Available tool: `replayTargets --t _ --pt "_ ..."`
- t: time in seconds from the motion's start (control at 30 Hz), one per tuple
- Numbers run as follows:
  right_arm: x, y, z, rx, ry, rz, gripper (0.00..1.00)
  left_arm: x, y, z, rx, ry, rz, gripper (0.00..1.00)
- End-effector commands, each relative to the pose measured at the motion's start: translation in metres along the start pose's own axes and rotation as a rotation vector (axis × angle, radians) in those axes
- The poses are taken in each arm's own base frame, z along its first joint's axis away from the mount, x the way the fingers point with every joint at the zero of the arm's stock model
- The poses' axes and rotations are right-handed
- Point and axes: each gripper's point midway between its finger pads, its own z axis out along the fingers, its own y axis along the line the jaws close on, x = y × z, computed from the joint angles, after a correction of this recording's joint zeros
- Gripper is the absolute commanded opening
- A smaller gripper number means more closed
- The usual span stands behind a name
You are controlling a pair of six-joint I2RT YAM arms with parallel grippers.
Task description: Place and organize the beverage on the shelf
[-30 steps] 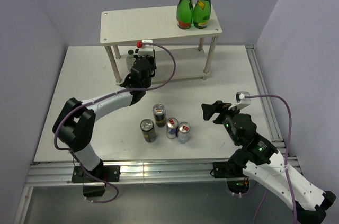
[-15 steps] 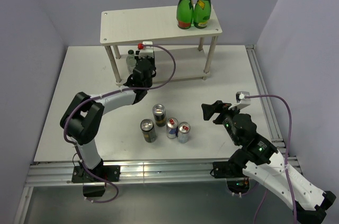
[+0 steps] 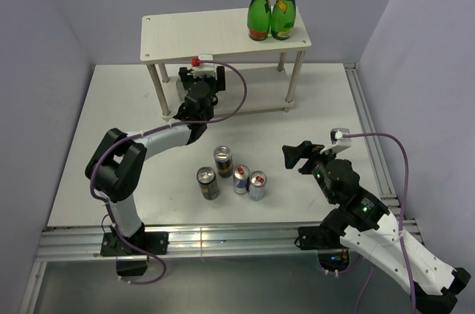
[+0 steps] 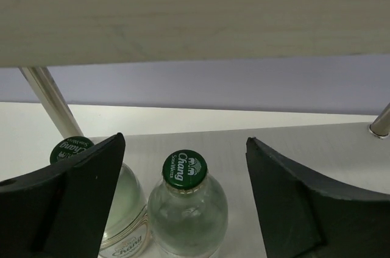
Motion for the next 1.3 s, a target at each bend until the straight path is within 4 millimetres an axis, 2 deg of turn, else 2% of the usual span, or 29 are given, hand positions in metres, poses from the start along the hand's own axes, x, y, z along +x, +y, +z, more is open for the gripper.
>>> replayTargets --t 0.0,0.23,0.3,0.33,0.4,0.43,0.5,0.53,0.57,0.6,0.63,0.67,0.7,0.73,0.8,0.83,0.9,0.93,1.0,1.03,1.07,1.27 --pt "-0.003 0.004 0.002 -0.018 -0.016 0.003 0.93 -0.035 0.003 0.005 -0.019 -0.083 -0.054 0.88" --pt "-0.002 0.005 0.002 -0.019 -0.014 0.001 0.93 -0.046 0.003 -0.009 0.012 -0.063 -0.059 0.99" --pt "-0.003 0.005 0.002 -0.019 -0.017 0.002 0.93 -0.06 0.002 -0.017 0.025 -0.061 -0.06 0.99" --pt "-0.003 0.005 0.002 -0.019 -0.018 0.003 0.93 -0.062 -0.004 -0.024 0.037 -0.046 -0.086 0.99" --pt "-0.003 0.005 0.001 -0.02 -0.016 0.002 0.93 -0.07 -0.001 -0.04 0.039 -0.018 -0.08 0.99" --pt "-0.003 0.004 0.001 -0.019 -0.018 0.003 0.93 -0.074 -0.007 -0.051 0.057 -0.01 -0.079 0.99" --pt "-0.004 0.005 0.001 -0.025 -0.021 0.006 0.93 -0.081 -0.003 -0.074 0.072 0.034 -0.069 0.99" --pt "-0.004 0.005 0.001 -0.025 -0.021 0.006 0.93 -0.083 -0.011 -0.088 0.103 0.055 -0.069 0.99" --pt "-0.004 0.006 0.001 -0.026 -0.02 0.006 0.93 -0.091 -0.007 -0.103 0.115 0.071 -0.109 0.99" --pt "-0.004 0.006 0.001 -0.029 -0.022 0.005 0.93 -0.079 -0.004 -0.116 0.117 0.128 -0.082 0.99" --pt "-0.005 0.006 0.001 -0.027 -0.023 0.006 0.93 -0.075 -0.011 -0.133 0.141 0.161 -0.113 0.99" --pt "-0.004 0.006 0.001 -0.028 -0.021 0.005 0.93 -0.07 -0.002 -0.149 0.136 0.178 -0.12 0.99" --pt "-0.004 0.006 0.001 -0.03 -0.021 0.005 0.93 -0.055 0.004 -0.163 0.125 0.225 -0.088 0.99" --pt "-0.005 0.007 0.0 -0.032 -0.023 0.007 0.93 -0.046 0.0 -0.18 0.158 0.261 -0.073 0.99" --pt "-0.005 0.007 0.0 -0.035 -0.023 0.007 0.93 -0.034 0.011 -0.204 0.155 0.298 -0.109 0.99" --pt "-0.004 0.008 0.0 -0.038 -0.021 0.004 0.93 -0.022 0.01 -0.221 0.168 0.351 -0.126 0.99" --pt "-0.005 0.008 0.001 -0.037 -0.023 0.003 0.93 -0.017 0.018 -0.242 0.182 0.382 -0.159 0.99" --pt "-0.004 0.006 0.001 -0.03 -0.023 0.003 0.93 -0.007 0.018 -0.26 0.193 0.423 -0.165 0.99" --pt "-0.006 0.006 0.001 -0.025 -0.024 0.006 0.93 0.003 0.025 -0.278 0.191 0.447 -0.176 0.99" --pt "-0.006 0.006 0.0 -0.026 -0.025 0.006 0.93 0.009 0.021 -0.293 0.21 0.473 -0.206 0.99" --pt "-0.006 0.006 0.0 -0.028 -0.029 0.008 0.93 0.02 0.026 -0.302 0.22 0.494 -0.188 0.99" --pt "-0.007 0.006 0.0 -0.028 -0.031 0.009 0.93 0.048 0.023 -0.342 0.266 0.559 -0.245 0.99"
